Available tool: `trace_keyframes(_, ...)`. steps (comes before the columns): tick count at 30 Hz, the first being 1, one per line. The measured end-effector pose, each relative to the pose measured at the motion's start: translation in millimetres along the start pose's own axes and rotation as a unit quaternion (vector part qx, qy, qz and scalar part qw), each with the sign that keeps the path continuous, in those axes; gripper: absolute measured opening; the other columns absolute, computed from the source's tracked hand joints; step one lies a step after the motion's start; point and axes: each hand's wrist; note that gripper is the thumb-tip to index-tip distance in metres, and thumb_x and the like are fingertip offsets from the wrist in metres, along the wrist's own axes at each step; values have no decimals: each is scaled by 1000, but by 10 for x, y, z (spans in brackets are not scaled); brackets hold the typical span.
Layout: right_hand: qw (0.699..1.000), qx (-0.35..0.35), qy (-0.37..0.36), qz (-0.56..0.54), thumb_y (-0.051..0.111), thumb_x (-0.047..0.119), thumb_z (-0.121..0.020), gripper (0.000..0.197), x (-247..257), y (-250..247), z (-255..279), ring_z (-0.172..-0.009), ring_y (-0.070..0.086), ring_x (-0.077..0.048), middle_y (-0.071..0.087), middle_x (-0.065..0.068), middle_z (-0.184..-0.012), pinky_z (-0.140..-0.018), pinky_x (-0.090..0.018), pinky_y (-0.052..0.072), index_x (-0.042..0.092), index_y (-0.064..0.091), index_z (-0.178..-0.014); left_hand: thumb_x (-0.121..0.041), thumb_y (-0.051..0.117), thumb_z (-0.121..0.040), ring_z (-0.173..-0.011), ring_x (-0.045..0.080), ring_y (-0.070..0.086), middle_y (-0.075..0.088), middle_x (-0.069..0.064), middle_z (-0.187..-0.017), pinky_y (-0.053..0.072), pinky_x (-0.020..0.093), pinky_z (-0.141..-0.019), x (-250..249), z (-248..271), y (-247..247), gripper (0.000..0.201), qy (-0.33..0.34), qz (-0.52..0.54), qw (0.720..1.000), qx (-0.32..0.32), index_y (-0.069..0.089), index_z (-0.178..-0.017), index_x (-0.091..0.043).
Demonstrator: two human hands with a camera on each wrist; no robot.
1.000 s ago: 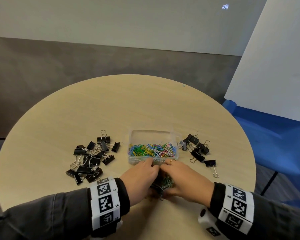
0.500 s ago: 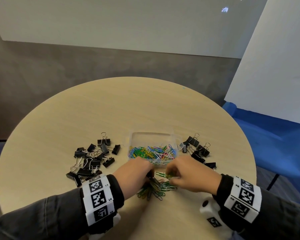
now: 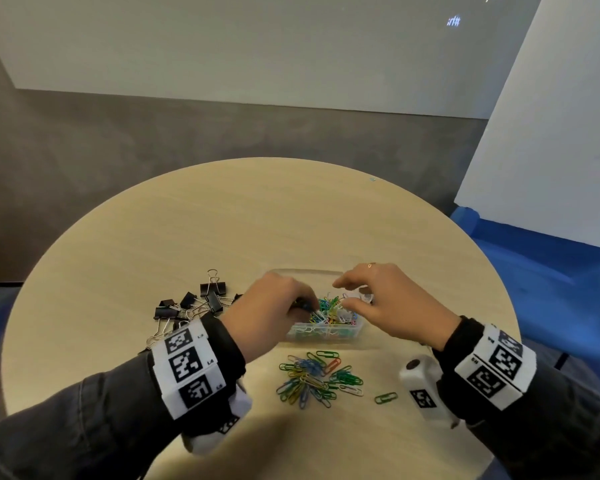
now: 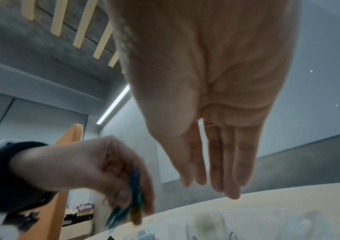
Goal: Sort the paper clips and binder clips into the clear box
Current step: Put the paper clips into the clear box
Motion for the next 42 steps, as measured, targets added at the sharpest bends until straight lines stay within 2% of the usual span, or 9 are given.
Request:
trace_keyframes(5,1000,-15,-9,20,58,37,-92,21,-16,27,248,-83,57,0,63,13,-95,-74,-18,47,25,67,-106,-9,52,-97,-108,12,62,69,1,-117,43,12,-89,134,-131,-30,28,-12,17,999,-32,65,-120,-15)
trace_keyframes(9,995,97,-18,34,55,40,-93,23,67,78,447,-85,57,0,63,14,-100,-71,-11,45,28,64,-110,7,41,-96,-124,14,53,57,2,-137,44,27,-103,254,-127,80,51,-16,-53,996,69,49,-139,-20)
trace_keyframes(12,985,160,12,59,60,39,-90,29,29,156,526,-86,53,-1,58,11,-107,-69,-12,40,27,59,-117,2,44,-96,-129,13,45,50,-3,-141,40,27,-105,214,-66,119,54,27,-101,993,59,41,-143,-24)
trace_keyframes(16,964,232,90,93,72,28,-79,28,-64,217,568,-73,46,-8,53,5,-96,-56,-17,30,24,47,-92,-21,50,-97,-118,9,47,52,-10,-126,43,29,-95,64,95,146,32,86,-77,993,38,54,-129,-27)
trace_keyframes(21,967,240,81,36,69,16,-81,17,-21,310,533,-73,58,-12,58,8,-79,-64,-22,46,23,54,-82,-29,62,-89,-101,9,55,56,-9,-115,47,28,-88,23,197,276,32,66,-80,985,140,57,-121,-26)
trace_keyframes(24,970,235,66,-17,74,21,-79,25,58,328,519,-70,57,-9,59,7,-84,-64,-23,49,26,54,-93,-34,63,-87,-113,12,50,45,-8,-126,41,27,-87,46,223,347,50,40,-115,981,151,48,-134,-26)
trace_keyframes(30,973,220,64,29,81,42,-69,89,75,434,500,-86,43,-8,40,5,-119,-59,-11,29,23,30,-140,-49,74,-72,-110,20,51,47,-1,-123,46,38,-93,117,222,471,76,16,-129,976,174,45,-134,-18)
trace_keyframes(35,984,173,39,19,78,38,-74,61,189,596,389,-92,41,-11,42,1,-112,-73,-18,35,14,47,-121,-39,76,-73,-104,23,50,46,5,-118,43,34,-88,49,217,559,59,1,-140,976,167,50,-118,-11)
trace_keyframes(42,989,150,15,5,70,18,-78,22,209,639,350,-83,59,-18,64,2,-91,-63,-21,42,19,64,-99,-9,59,-81,-104,31,59,62,11,-111,48,41,-87,82,164,544,30,6,-125,978,169,60,-110,-13)
Point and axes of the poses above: each hand's wrist, its own z-axis away from the middle knuckle, its own y-axis out of the palm, x = y × z
